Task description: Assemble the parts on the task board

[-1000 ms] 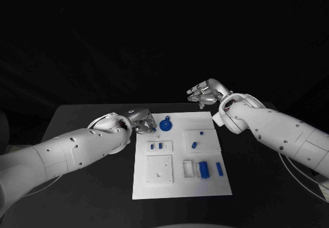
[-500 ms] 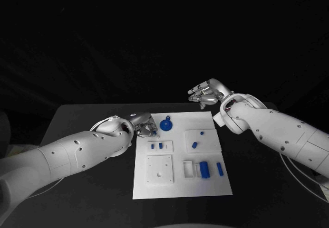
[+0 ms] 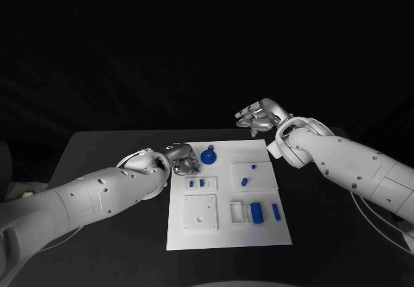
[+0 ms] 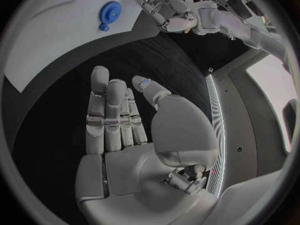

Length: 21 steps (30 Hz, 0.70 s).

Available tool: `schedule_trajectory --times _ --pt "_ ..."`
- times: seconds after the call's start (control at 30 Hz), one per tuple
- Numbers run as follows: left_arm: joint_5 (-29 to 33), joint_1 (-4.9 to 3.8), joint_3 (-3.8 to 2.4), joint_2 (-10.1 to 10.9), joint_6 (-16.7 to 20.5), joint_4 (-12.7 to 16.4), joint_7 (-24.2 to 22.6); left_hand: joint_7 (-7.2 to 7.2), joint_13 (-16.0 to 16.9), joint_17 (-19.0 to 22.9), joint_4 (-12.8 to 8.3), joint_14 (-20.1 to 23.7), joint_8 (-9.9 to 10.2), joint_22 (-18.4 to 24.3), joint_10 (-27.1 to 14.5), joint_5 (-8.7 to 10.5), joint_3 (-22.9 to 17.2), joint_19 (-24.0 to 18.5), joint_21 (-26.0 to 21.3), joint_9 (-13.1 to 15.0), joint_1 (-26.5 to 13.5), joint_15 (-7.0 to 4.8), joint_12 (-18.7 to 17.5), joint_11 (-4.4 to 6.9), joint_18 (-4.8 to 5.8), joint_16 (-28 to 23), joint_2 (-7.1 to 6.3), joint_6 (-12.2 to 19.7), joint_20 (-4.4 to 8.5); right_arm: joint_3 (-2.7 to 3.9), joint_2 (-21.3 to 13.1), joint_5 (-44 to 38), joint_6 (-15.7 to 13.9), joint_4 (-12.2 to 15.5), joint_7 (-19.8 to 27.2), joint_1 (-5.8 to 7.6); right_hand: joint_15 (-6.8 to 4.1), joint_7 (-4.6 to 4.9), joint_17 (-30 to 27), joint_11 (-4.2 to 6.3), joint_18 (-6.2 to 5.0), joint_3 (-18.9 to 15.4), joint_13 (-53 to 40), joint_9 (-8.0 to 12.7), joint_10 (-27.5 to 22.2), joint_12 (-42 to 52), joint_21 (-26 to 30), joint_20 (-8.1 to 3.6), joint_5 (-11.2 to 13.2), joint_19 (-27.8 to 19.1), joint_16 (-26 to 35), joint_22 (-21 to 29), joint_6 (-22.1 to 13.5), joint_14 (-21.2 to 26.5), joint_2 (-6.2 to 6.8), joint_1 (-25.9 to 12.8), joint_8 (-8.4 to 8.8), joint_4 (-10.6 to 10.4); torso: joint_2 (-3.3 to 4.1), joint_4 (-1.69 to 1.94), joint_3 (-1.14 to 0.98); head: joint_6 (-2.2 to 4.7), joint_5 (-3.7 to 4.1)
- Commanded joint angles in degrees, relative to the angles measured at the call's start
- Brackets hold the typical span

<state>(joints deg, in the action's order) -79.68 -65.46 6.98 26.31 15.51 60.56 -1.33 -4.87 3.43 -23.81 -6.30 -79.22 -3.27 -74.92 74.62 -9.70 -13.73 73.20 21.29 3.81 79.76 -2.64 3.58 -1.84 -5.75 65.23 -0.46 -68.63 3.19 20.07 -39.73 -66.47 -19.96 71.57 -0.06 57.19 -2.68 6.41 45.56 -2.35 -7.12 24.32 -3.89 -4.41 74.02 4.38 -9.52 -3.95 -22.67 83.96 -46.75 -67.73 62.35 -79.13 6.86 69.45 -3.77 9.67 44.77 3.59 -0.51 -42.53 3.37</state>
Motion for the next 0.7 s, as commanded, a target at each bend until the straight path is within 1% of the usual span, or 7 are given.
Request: schedule_trajectory --times 0.03,0.3,0.5,0.63,0.7 --pt "-0.29 0.08 0.01 -0.28 -0.64 -0.02 -0.63 -0.23 0.00 -0.08 -0.25 -0.27 -0.32 -1.13 -0.28 -0.04 0.00 -0.23 0.30 0.10 0.01 0.10 -0.23 -0.24 -0.05 -0.19 -0.01 0.27 0.21 0.02 0.07 -0.11 0.45 0.11 0.49 0.00 0.07 0.09 -0.12 -0.16 -0.73 0.28 0.08 -0.04 0.29 -0.35 -0.42 0.14 -0.44 1.95 -0.32 0.03 0.53 0.08 -0.34 -0.52 0.13 0.25 -0.05 0.05 0.03 -0.08 0.09" --pt "-0.44 0.14 0.17 -0.61 -0.67 -0.33 -0.70 -0.26 -0.01 -0.08 -0.23 -0.25 -0.30 -1.12 -0.37 -0.05 -0.02 -0.26 0.35 0.09 -0.04 0.10 -0.24 -0.27 -0.04 -0.24 0.03 0.37 0.22 0.02 0.08 -0.11 0.44 0.10 0.51 -0.01 0.07 0.09 -0.12 -0.16 -0.73 0.28 0.08 -0.04 0.29 -0.35 -0.42 0.14 -0.44 1.95 -0.32 0.03 0.53 0.08 -0.34 -0.52 0.13 0.25 -0.04 0.11 0.02 -0.09 0.23" --pt "-0.86 0.15 0.37 -0.97 -1.07 -0.70 -0.56 -0.29 -0.01 -0.07 -0.27 -0.19 -0.31 -1.13 -0.46 -0.01 -0.06 -0.30 0.38 0.09 0.01 0.10 -0.24 -0.30 -0.02 -0.32 0.01 0.48 0.24 0.02 0.11 -0.11 0.46 0.10 0.53 -0.01 0.07 0.09 -0.12 -0.16 -0.73 0.28 0.08 -0.04 0.29 -0.35 -0.42 0.14 -0.44 1.95 -0.32 0.03 0.53 0.08 -0.34 -0.52 0.13 0.25 0.03 0.01 0.07 -0.08 0.22" --pt "-1.19 0.16 0.54 -1.21 -1.57 -1.02 -0.38 -0.31 -0.01 -0.05 -0.29 -0.15 -0.30 -1.13 -0.52 -0.02 -0.09 -0.36 0.38 0.08 0.03 0.12 -0.24 -0.32 -0.01 -0.39 0.01 0.55 0.24 0.02 0.12 -0.11 0.48 0.09 0.52 -0.01 0.07 0.09 -0.12 -0.16 -0.73 0.28 0.08 -0.04 0.29 -0.35 -0.42 0.14 -0.44 1.95 -0.32 0.03 0.53 0.08 -0.34 -0.52 0.13 0.25 -0.04 0.01 0.00 -0.18 0.27" --pt "-1.27 0.16 0.60 -1.30 -1.71 -1.11 -0.34 -0.31 -0.01 -0.05 -0.29 -0.15 -0.30 -1.13 -0.52 -0.02 -0.09 -0.36 0.38 0.08 0.03 0.12 -0.24 -0.32 -0.01 -0.39 0.01 0.55 0.24 0.02 0.12 -0.11 0.48 0.09 0.52 -0.01 0.07 0.09 -0.12 -0.16 -0.73 0.28 0.08 -0.04 0.29 -0.35 -0.42 0.14 -0.44 1.95 -0.32 0.03 0.53 0.08 -0.34 -0.52 0.13 0.25 -0.04 0.03 0.00 -0.19 0.28"
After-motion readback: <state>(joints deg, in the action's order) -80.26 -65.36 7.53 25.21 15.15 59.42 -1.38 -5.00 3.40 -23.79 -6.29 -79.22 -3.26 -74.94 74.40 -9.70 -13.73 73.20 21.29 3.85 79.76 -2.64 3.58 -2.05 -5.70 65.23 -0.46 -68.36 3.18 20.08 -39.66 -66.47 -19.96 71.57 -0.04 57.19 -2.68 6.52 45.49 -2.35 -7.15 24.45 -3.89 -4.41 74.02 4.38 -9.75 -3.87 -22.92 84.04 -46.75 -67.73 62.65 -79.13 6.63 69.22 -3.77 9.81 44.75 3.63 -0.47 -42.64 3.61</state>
